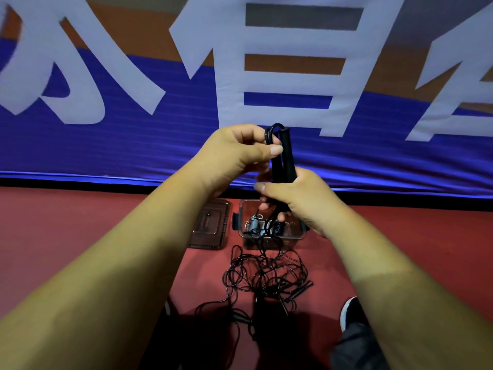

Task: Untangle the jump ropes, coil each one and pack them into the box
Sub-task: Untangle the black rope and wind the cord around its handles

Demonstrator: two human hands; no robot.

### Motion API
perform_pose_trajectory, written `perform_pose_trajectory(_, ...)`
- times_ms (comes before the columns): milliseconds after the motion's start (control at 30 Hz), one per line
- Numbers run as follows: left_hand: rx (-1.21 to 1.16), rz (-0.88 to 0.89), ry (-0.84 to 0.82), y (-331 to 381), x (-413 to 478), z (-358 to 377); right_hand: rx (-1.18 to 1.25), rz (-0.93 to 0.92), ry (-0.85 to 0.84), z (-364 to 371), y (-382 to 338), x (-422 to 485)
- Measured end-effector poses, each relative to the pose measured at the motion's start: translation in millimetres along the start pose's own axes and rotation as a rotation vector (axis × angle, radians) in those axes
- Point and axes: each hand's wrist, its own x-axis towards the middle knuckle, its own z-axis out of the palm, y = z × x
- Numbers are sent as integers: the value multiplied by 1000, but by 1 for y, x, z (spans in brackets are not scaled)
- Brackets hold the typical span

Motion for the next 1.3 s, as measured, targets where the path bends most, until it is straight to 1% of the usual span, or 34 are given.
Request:
perform_pose_trajectory(267,-57,26,86,-4,4,11,-39,-18,44,-5,2,1)
perform_pose_trajectory(433,-76,-18,35,-1,3,15,-35,-10,75,-8,5,2)
perform_pose_trajectory(500,-144,-56,11,-2,5,15,26,1,97,-8,6,2)
perform_pose_trajectory(567,-187,-136,72,-10,11,15,144,5,121,-10,6,2)
perform_pose_trajectory(600,-130,-192,100,-16,14,15,203,8,136,-12,5,2)
perform_pose_trajectory(633,-40,-260,74,-25,15,13,248,11,154,-14,3,1)
perform_pose_trajectory(667,63,-319,-35,-36,13,11,283,12,171,-16,1,1)
perform_pose_trajectory(700,160,-349,-220,-45,9,10,312,11,187,-19,-2,0)
perform_pose_trajectory(767,346,-334,-602,-60,-1,8,340,9,219,-24,-5,-1)
perform_pose_trajectory(800,413,-320,-703,-60,-7,9,337,9,232,-26,-6,-1)
perform_pose_trajectory(833,456,-316,-731,-59,-9,9,326,11,238,-29,-7,-2)
perform_pose_trajectory(933,576,-246,-633,-49,-10,8,297,13,202,-31,-10,-5)
perform_pose_trajectory(1000,603,-225,-586,-46,-10,4,289,6,179,-31,-12,-7)
perform_pose_trajectory(1033,576,-228,-577,-45,-11,3,290,-1,178,-32,-12,-8)
perform_pose_trajectory(1167,320,-255,-513,-44,-12,-1,332,-39,211,-37,-15,-6)
perform_pose_trajectory(1200,296,-254,-478,-42,-11,-2,342,-47,214,-39,-15,-6)
perform_pose_trajectory(1300,330,-212,-385,-32,-10,-5,346,-53,186,-42,-15,-7)
